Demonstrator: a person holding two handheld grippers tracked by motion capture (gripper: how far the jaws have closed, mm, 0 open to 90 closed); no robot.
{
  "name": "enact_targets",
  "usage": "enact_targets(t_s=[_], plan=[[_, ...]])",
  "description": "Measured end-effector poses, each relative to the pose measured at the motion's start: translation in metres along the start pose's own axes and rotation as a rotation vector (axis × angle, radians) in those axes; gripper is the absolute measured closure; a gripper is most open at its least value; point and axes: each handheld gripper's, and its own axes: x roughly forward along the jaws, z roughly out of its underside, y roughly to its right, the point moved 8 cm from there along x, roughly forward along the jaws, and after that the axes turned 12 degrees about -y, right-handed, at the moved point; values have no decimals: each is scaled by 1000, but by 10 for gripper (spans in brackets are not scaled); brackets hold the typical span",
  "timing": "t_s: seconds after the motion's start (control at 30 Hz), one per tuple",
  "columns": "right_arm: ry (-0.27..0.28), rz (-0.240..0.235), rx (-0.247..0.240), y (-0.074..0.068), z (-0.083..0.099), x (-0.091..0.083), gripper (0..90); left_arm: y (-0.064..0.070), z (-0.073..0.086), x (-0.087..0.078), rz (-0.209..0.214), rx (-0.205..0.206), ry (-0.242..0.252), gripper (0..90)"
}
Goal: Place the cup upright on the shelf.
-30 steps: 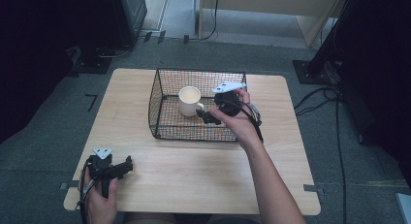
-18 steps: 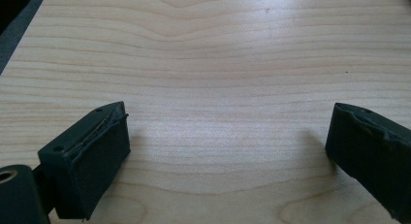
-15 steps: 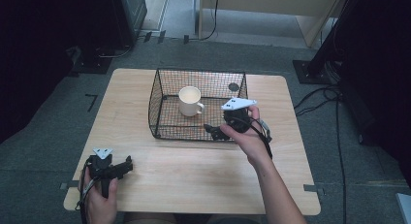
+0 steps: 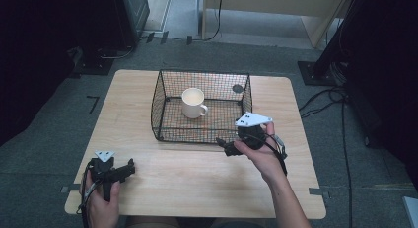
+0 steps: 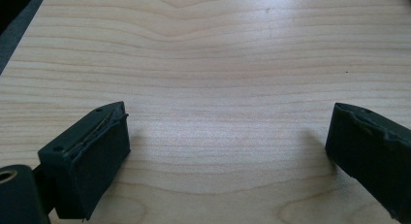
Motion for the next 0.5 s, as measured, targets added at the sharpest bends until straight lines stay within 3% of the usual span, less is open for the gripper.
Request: enact_targets(t_s=[0.5], plan=[[10, 0, 6, -7, 40, -16, 24, 0, 0, 0, 0, 0, -2, 22]])
